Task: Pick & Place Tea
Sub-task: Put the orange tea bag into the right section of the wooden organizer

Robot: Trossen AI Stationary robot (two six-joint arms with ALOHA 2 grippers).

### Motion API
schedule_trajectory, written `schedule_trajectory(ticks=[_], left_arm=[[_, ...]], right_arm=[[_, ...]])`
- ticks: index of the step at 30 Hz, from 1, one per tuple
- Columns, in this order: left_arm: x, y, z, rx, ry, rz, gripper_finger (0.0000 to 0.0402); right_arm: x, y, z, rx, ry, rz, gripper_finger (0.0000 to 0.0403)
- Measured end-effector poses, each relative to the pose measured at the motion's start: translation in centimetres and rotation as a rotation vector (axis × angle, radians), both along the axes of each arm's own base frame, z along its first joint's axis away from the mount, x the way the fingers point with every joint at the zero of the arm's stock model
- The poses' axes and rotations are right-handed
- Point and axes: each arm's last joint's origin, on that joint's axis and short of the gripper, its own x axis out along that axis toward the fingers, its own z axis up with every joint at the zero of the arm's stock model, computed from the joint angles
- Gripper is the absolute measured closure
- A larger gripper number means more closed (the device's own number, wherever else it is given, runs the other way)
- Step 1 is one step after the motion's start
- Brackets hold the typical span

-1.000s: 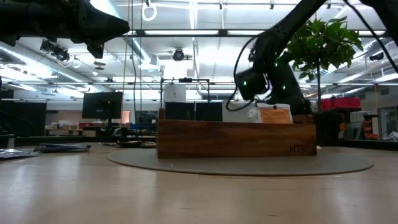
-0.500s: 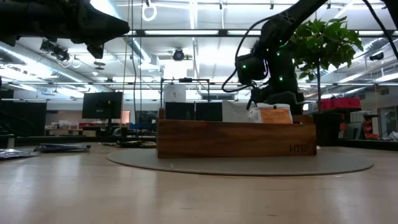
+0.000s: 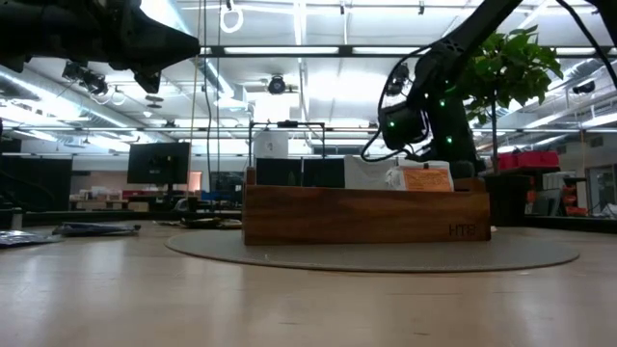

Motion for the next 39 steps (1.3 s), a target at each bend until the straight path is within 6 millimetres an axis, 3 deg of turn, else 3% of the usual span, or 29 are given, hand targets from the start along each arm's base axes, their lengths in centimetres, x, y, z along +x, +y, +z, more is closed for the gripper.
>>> schedule_trajectory(ticks=[13, 24, 39], left_arm=[[0.0, 0.0, 0.0, -0.001, 0.002, 0.0, 0.0348], [0.0, 0.0, -0.1, 0.0, 0.009, 0.0, 0.0348], [0.0, 0.0, -0.1, -0.002, 0.008, 0.0, 0.0348]], right_arm=[[-0.3, -1.2, 0.0, 0.084, -0.104, 0.034, 0.0191], [-0.8, -1.8, 2.0, 0.062, -0.211, 0.049, 0.0191], [-2.8, -1.4, -1.4, 0.106, -0.253, 0.009, 0.0208]])
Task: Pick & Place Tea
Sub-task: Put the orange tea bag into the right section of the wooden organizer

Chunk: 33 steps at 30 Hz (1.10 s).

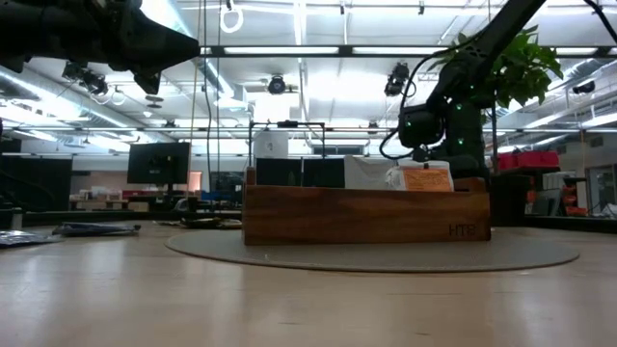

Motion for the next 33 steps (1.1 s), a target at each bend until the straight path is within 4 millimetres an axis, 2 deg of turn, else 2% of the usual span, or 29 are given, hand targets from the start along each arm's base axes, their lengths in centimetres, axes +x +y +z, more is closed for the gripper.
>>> schedule_trajectory(ticks=[5, 17, 26, 33], left_arm=[[0.0, 0.0, 0.0, 0.001, 0.001, 0.0, 0.0348], [0.0, 0.0, 0.0, 0.001, 0.001, 0.0, 0.0348], [0.0, 0.0, 0.0, 0.002, 0.002, 0.0, 0.0348], [0.0, 0.0, 0.0, 0.001, 0.002, 0.001, 0.0348]], right_arm=[[-0.1, -0.1, 0.0, -0.005, 0.002, 0.015, 0.0252], [-0.4, 0.1, 1.3, -0.058, -0.03, 0.013, 0.0394], [-0.4, 0.6, 2.7, -0.124, -0.05, 0.022, 0.04], [0.3, 3.0, 4.7, -0.303, -0.04, 0.093, 0.0402]])
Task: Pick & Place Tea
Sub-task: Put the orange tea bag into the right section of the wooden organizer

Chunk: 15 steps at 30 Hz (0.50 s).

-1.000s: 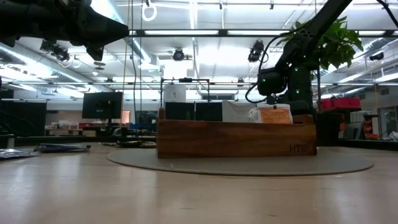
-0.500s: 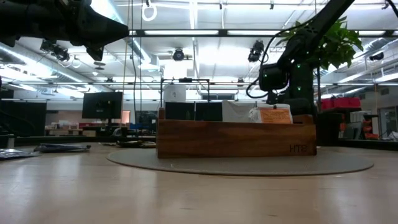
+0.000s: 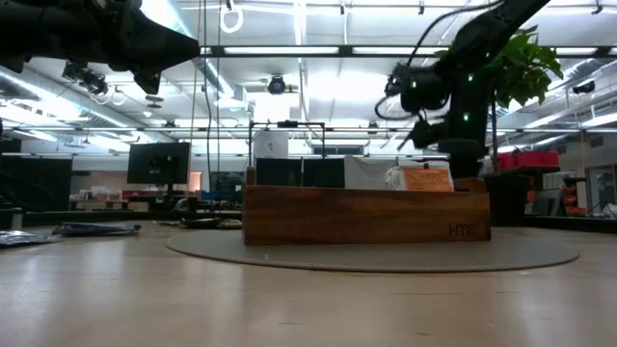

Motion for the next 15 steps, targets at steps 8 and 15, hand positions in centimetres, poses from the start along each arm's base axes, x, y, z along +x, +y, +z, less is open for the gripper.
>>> schedule_trajectory(ticks=[8, 15], left_arm=[[0.0, 0.0, 0.0, 0.001, 0.0, 0.0, 0.0348], [0.0, 0.0, 0.0, -0.022, -0.003, -0.001, 0.0348]], right_arm=[[0.3, 3.7, 3.2, -0.13, -0.106, 0.05, 0.0402], [0.6, 7.6, 5.1, -0.267, -0.18, 0.174, 0.0403]])
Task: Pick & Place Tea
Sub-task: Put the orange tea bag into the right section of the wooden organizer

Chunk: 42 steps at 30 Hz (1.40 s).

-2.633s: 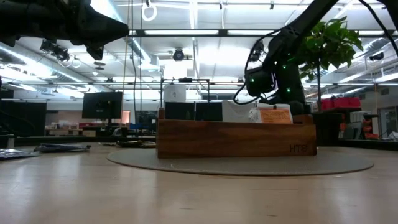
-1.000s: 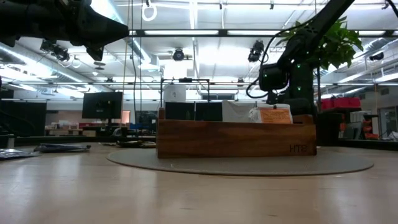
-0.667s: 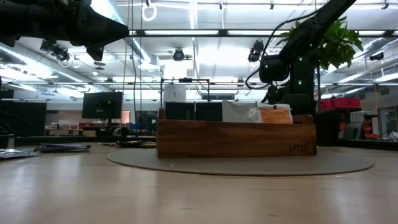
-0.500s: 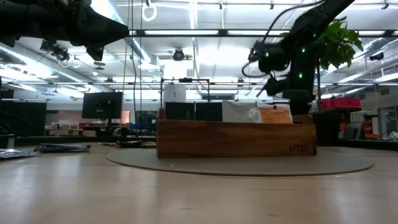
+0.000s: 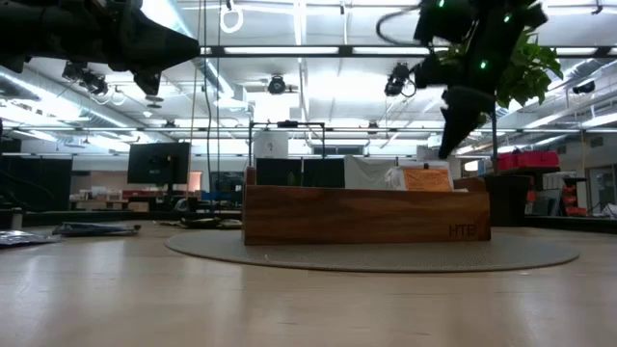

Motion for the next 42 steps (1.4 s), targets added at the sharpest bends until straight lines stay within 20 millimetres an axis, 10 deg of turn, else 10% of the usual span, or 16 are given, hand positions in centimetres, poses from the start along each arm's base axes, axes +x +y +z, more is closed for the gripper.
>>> schedule_trajectory(ticks=[21, 42], left_arm=[[0.0, 0.0, 0.0, -0.012, -0.004, 0.0, 0.0348], [0.0, 0.0, 0.0, -0.032, -0.008, 0.0, 0.0348]], right_arm=[[1.3, 10.3, 4.9, -0.248, -0.168, 0.272, 0.0403], [3.8, 15.0, -0.9, -0.262, -0.007, 0.385, 0.0403]])
